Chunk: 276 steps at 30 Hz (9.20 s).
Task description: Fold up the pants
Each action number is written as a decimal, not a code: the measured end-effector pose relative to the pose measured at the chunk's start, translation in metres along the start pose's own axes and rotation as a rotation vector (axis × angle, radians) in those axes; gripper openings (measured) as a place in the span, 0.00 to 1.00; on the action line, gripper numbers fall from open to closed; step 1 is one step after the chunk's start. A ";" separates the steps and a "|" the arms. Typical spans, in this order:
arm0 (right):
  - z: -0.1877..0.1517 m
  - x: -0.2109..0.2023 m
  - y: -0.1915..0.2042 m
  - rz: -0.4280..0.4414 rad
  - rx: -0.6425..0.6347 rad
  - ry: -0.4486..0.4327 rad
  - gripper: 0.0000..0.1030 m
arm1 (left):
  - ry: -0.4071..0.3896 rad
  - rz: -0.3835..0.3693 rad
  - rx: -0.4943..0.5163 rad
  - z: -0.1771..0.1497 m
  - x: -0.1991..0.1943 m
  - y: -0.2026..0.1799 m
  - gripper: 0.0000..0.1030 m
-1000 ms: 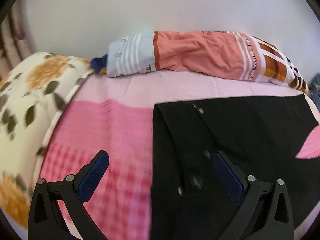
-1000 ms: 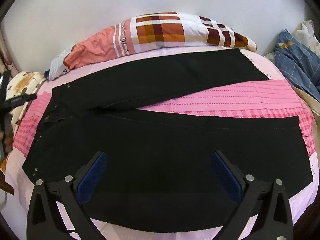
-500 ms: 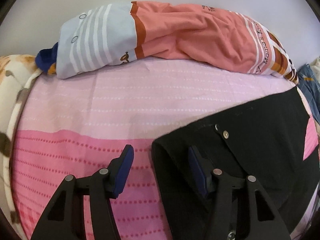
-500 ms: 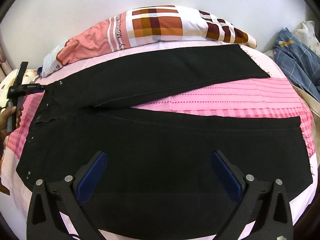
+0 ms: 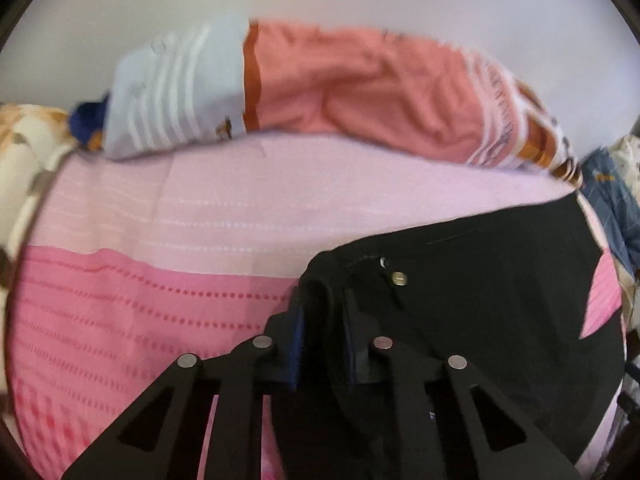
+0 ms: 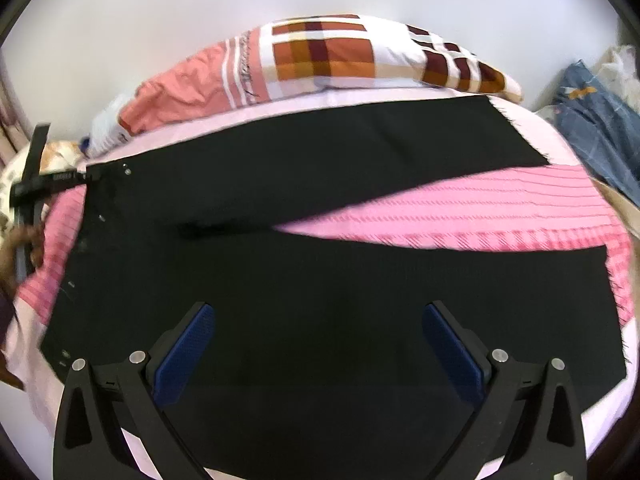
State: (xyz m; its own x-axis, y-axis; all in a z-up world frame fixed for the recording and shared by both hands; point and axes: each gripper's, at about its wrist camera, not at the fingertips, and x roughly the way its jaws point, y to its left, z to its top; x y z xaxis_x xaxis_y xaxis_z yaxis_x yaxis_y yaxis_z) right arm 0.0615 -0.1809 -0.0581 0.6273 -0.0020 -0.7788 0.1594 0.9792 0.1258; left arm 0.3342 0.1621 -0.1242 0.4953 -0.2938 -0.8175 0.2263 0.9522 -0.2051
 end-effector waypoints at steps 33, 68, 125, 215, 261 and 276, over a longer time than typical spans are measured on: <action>0.168 0.158 -0.048 0.593 0.536 0.204 0.08 | -0.161 -0.114 -0.142 -0.145 -0.135 -0.096 0.16; 0.049 0.126 -0.137 0.554 0.737 0.183 0.60 | -0.044 -0.108 -0.242 -0.210 -0.162 -0.096 0.17; 0.047 0.157 -0.129 0.716 0.871 0.201 0.35 | -0.168 -0.426 -0.856 -0.218 -0.114 -0.048 0.25; -0.007 0.039 -0.333 0.140 0.820 -0.065 0.51 | 0.006 -0.069 -0.305 -0.192 -0.101 -0.169 0.62; 0.124 0.163 -0.144 0.353 -0.047 0.222 0.38 | 0.082 -0.119 -0.432 -0.198 -0.080 -0.155 0.65; 0.099 0.048 -0.208 0.327 0.302 -0.107 0.04 | 0.100 -0.093 -0.397 -0.194 -0.074 -0.159 0.69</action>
State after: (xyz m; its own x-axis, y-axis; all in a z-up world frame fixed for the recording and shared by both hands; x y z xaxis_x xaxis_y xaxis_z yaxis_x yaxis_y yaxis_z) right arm 0.1339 -0.4050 -0.0613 0.7546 0.2610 -0.6021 0.1446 0.8287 0.5406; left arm 0.0991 0.0490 -0.1360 0.4000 -0.3891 -0.8298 -0.0842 0.8860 -0.4560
